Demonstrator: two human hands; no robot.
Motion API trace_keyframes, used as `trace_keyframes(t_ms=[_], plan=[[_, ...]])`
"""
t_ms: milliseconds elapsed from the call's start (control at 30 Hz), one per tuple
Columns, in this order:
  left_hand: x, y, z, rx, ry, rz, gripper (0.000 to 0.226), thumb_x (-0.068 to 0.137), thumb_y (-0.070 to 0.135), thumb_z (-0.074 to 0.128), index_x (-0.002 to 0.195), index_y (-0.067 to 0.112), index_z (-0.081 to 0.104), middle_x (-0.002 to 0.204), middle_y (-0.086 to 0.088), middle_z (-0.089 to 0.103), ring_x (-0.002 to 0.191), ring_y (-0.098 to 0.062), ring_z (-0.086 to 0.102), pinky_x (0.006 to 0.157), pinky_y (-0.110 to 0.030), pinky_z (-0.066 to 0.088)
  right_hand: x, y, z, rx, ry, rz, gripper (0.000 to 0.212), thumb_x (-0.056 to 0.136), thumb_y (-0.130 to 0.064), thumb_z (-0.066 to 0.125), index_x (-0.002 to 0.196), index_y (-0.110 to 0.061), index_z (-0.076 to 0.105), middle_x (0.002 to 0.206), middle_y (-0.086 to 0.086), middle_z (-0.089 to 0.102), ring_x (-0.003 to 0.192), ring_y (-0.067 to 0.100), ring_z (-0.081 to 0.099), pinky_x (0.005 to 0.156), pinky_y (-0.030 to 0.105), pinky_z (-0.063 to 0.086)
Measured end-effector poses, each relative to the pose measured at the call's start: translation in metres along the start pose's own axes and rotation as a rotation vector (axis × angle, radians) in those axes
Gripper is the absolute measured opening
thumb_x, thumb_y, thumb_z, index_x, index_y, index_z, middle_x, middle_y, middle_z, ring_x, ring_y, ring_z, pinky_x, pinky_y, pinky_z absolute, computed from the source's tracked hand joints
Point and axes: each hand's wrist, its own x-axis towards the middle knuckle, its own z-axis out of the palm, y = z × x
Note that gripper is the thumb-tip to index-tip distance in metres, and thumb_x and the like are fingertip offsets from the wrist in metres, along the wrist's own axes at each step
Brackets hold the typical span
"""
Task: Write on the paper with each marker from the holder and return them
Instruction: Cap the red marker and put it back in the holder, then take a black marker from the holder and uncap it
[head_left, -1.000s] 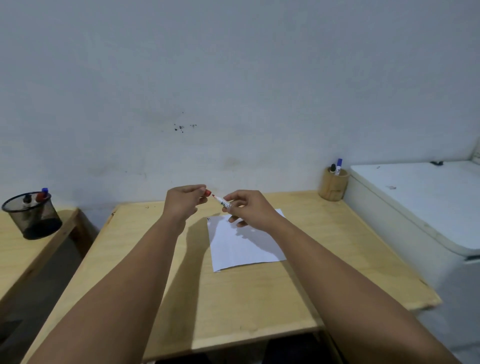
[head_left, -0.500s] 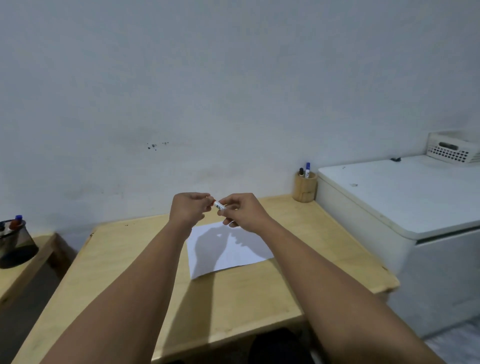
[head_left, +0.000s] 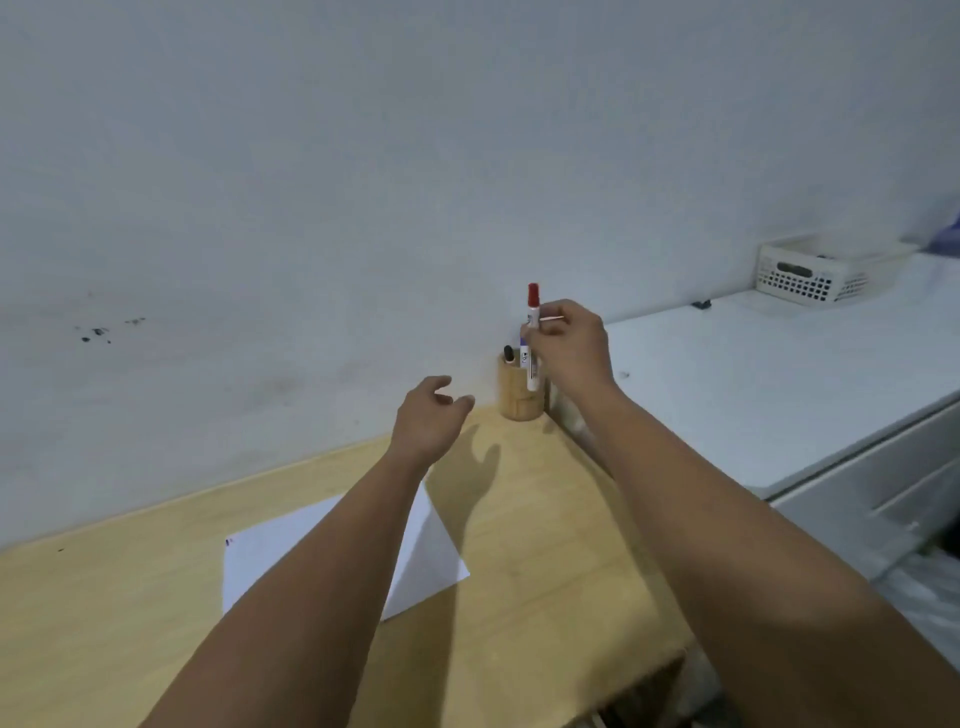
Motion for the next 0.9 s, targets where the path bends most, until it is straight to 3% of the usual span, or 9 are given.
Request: trace_keyframes(t_ms=[67,133,333,400,500,600,733,833,900], plan=[[0.025,-0.001,0.026,0.037,0.002,0.014,0.066,0.091,0.038,0.072,0.15,0.021,0.048,0.14,-0.009,0.061,0.122,-0.025,0.061,0.101,-0.037,0.05,0.034,0.006,-0.011,-0.038,0.075,-0.052,0.018,0.089,-0.007,0.08,0.093,-0.02,0.068,0.084,-0.016,0.07,0.079,-0.004,0.067,0.067,0.003,0.045],[0.05,-0.004,0.05,0.073,0.005,0.031,0.075,0.089,0.037,0.075,0.154,0.019,0.043,0.146,-0.011,0.056,0.131,-0.024,0.057,0.096,-0.032,0.046,0.063,0.017,-0.013,-0.083,0.112,-0.071,0.018,0.088,-0.008,0.081,0.096,-0.018,0.069,0.082,-0.017,0.066,0.077,-0.007,0.062,0.064,0.0,0.042],[0.109,-0.02,0.103,0.105,0.053,0.058,0.091,0.08,0.039,0.083,0.155,0.019,0.036,0.15,-0.007,0.051,0.136,-0.025,0.052,0.101,-0.036,0.046,0.109,0.065,0.018,-0.179,0.016,0.022,0.02,0.084,-0.014,0.086,0.096,-0.018,0.07,0.08,-0.01,0.074,0.075,0.002,0.07,0.071,0.02,0.051],[0.117,-0.024,0.114,0.1,0.081,0.076,0.086,0.079,0.04,0.083,0.15,0.02,0.039,0.143,-0.004,0.056,0.13,-0.025,0.056,0.089,-0.032,0.044,0.113,0.079,0.03,-0.266,-0.031,0.032,0.028,0.084,-0.022,0.087,0.109,-0.02,0.074,0.093,-0.006,0.08,0.086,0.012,0.076,0.08,0.03,0.057],[0.12,-0.029,0.124,0.113,0.118,0.118,0.067,0.082,0.047,0.076,0.14,0.031,0.046,0.13,0.006,0.067,0.116,-0.021,0.066,0.086,-0.036,0.053,0.105,0.091,0.042,-0.413,-0.049,-0.066,0.044,0.094,-0.033,0.077,0.134,-0.027,0.063,0.115,-0.006,0.073,0.098,0.014,0.069,0.087,0.035,0.056],[0.115,-0.03,0.124,0.127,0.133,0.121,0.057,0.079,0.064,0.063,0.13,0.04,0.052,0.116,0.014,0.072,0.104,-0.014,0.07,0.086,-0.042,0.059,0.095,0.097,0.05,-0.558,-0.07,-0.236,0.017,0.097,-0.037,0.066,0.109,-0.027,0.07,0.104,-0.006,0.064,0.089,0.016,0.065,0.077,0.034,0.054],[0.11,-0.031,0.12,0.116,0.11,0.107,0.058,0.073,0.054,0.061,0.127,0.036,0.056,0.105,0.017,0.07,0.098,-0.011,0.07,0.081,-0.039,0.059,0.085,0.099,0.052,-0.595,-0.207,-0.205,0.018,0.093,-0.042,0.063,0.089,-0.028,0.074,0.089,-0.007,0.061,0.082,0.017,0.061,0.076,0.034,0.051],[0.109,-0.027,0.116,0.15,0.073,0.12,0.052,0.083,0.045,0.065,0.132,0.031,0.053,0.113,0.009,0.072,0.105,-0.018,0.07,0.083,-0.043,0.059,0.086,0.098,0.05,-0.623,-0.254,-0.18,0.017,0.094,-0.038,0.066,0.098,-0.026,0.077,0.093,-0.005,0.062,0.088,0.02,0.064,0.076,0.033,0.049],[0.107,-0.023,0.112,0.223,0.049,0.14,0.062,0.087,0.041,0.071,0.143,0.028,0.048,0.127,0.004,0.068,0.116,-0.022,0.066,0.088,-0.042,0.057,0.089,0.094,0.047,-0.623,-0.235,-0.161,0.022,0.098,-0.038,0.066,0.107,-0.023,0.08,0.103,-0.003,0.065,0.097,0.022,0.067,0.08,0.034,0.051]])
